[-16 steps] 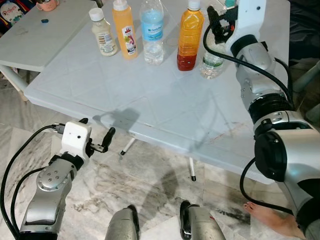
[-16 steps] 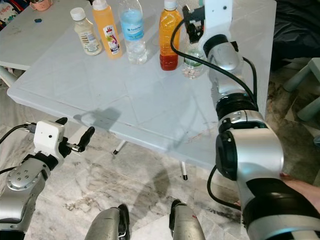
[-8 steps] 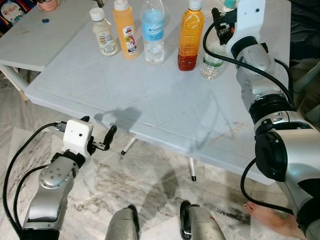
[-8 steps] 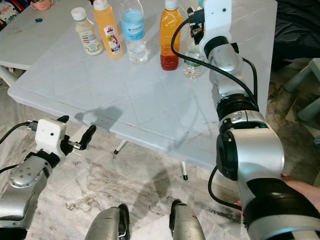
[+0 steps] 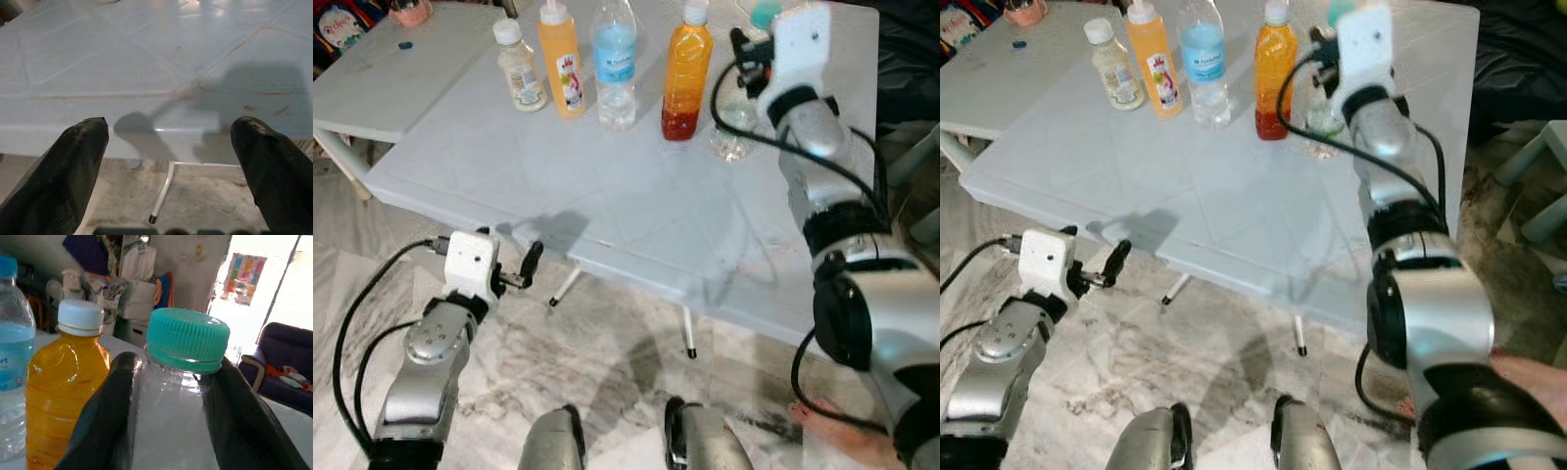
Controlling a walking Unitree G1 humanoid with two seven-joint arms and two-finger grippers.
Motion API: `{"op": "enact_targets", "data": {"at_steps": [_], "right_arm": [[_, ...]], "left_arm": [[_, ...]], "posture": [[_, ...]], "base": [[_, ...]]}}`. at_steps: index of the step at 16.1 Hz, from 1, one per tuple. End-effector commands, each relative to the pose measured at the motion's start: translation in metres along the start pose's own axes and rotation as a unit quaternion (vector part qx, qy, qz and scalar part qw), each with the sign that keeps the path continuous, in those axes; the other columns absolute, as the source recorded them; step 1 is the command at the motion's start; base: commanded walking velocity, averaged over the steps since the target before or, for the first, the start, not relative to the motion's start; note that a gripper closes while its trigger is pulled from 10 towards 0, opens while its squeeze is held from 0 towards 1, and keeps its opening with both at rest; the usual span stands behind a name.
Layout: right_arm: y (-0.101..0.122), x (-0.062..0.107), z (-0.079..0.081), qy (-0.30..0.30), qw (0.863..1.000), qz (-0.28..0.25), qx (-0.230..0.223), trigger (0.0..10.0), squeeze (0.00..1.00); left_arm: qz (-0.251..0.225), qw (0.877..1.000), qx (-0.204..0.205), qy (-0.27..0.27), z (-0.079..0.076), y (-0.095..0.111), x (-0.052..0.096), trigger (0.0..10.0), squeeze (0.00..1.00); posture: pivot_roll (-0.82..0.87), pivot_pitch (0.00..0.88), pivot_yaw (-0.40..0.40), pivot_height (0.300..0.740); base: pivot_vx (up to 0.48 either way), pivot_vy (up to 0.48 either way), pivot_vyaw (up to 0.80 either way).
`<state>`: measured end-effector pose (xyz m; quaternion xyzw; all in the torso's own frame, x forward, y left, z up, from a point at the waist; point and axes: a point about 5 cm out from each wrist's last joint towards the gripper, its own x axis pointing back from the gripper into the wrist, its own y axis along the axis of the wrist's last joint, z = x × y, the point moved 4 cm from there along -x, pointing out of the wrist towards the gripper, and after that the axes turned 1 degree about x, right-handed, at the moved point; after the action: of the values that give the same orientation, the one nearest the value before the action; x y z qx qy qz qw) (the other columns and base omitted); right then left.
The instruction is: Restocking fridge
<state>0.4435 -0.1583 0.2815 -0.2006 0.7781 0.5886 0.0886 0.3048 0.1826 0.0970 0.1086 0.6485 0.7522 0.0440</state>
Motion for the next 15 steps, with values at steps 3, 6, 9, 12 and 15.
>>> {"op": "enact_targets", "data": {"at_steps": [3, 6, 9, 12, 15], "right_arm": [[-0.017, 0.032, 0.022, 0.014, 0.999, 0.006, -0.049, 1.3, 0.00], [-0.027, 0.066, 0.023, -0.047, 0.993, 0.025, -0.106, 4.9, 0.00], [-0.040, 0.097, 0.058, -0.034, 0.986, 0.053, -0.151, 10.0, 0.00], [-0.049, 0.118, 0.080, -0.013, 0.981, 0.092, -0.168, 10.0, 0.00], [-0.065, 0.132, 0.080, -0.014, 0.977, 0.126, -0.169, 10.0, 0.00]], "left_arm": [[0.000, 1.000, 0.009, 0.030, 0.002, -0.005, -0.004, 10.0, 0.00], [-0.006, 0.999, 0.026, 0.047, 0.000, -0.005, -0.011, 10.0, 0.00], [-0.001, 0.998, 0.039, 0.053, 0.001, -0.010, -0.011, 10.0, 0.00], [0.001, 0.998, 0.039, 0.058, 0.002, -0.014, -0.013, 10.0, 0.00], [0.007, 0.997, 0.047, 0.063, -0.002, -0.022, -0.010, 10.0, 0.00]], "posture": [[0.00, 0.086, 0.030, 0.740], [-0.03, 0.063, 0.026, 0.740], [-0.05, 0.046, 0.042, 0.740], [-0.03, 0.009, 0.017, 0.740], [-0.03, 0.000, 0.009, 0.740]], "base": [[0.000, 0.000, 0.00], [0.000, 0.000, 0.00], [0.000, 0.091, 0.00], [0.000, 0.411, 0.00], [0.000, 0.469, 0.00]]}}
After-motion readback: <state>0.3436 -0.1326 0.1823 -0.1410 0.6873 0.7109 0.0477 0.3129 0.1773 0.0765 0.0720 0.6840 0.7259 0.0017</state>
